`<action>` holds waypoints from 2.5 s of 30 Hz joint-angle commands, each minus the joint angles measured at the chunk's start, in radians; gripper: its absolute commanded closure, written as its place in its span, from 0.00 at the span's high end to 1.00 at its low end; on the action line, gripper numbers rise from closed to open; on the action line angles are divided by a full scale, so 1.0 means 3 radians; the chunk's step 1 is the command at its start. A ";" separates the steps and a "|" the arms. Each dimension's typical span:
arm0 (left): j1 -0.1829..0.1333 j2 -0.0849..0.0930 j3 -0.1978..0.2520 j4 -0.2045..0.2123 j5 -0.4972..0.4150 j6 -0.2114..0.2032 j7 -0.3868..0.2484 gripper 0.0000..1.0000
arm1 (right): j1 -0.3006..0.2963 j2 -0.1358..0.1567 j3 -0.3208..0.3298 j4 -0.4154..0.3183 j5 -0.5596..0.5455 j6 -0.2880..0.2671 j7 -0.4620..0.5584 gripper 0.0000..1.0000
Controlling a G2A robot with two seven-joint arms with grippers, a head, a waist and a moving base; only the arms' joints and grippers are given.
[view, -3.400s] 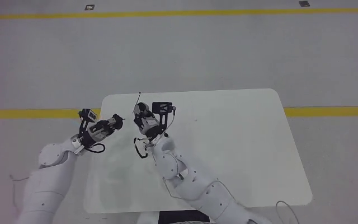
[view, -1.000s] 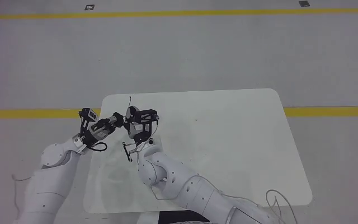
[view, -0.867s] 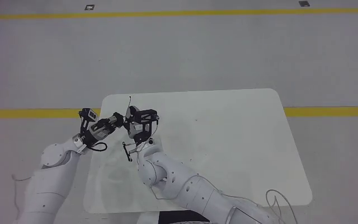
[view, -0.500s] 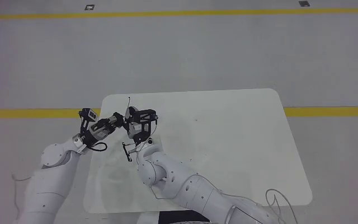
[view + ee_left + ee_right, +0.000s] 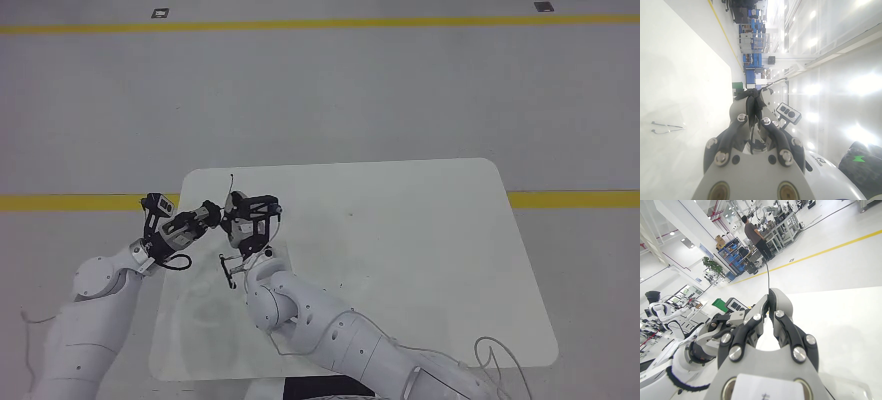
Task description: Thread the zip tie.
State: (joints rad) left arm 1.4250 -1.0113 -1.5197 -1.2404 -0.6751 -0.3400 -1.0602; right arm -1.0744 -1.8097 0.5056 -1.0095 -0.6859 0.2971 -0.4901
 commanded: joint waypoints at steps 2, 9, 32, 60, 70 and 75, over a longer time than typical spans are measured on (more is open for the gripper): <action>0.0000 0.0000 0.0000 0.0000 0.0000 0.0000 0.0000 0.00 | -0.0013 0.0006 0.0012 -0.0017 -0.0023 0.0020 -0.0003 0.00; 0.0000 0.0000 0.0003 -0.0011 0.0025 0.0000 0.0041 0.00 | -0.0080 0.0029 0.0105 -0.0110 -0.0057 -0.0015 -0.0025 0.00; 0.0051 -0.0030 -0.0275 -0.0246 0.0643 0.0000 0.0062 0.00 | -0.0310 0.0133 0.0432 -0.0383 -0.0066 -0.0426 0.0356 0.00; -0.0447 -0.0406 -0.0789 0.0644 0.0596 0.0000 -0.1046 0.00 | -0.0310 0.0133 0.0432 -0.0383 -0.0066 -0.0426 0.0356 0.00; -0.0445 -0.0541 -0.0897 0.0636 0.0784 0.0000 -0.1099 0.00 | -0.0310 0.0133 0.0432 -0.0383 -0.0066 -0.0426 0.0356 0.00; -0.0405 -0.0578 -0.0932 0.0529 0.0808 0.0000 -0.1099 0.00 | -0.0310 0.0133 0.0432 -0.0383 -0.0066 -0.0426 0.0356 0.00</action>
State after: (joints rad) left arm 1.3004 -1.1827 -1.7979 -1.0760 -0.4324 -0.3400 -1.3900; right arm -1.1674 -1.7697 0.6351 -1.1244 -0.7058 0.1693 -0.3832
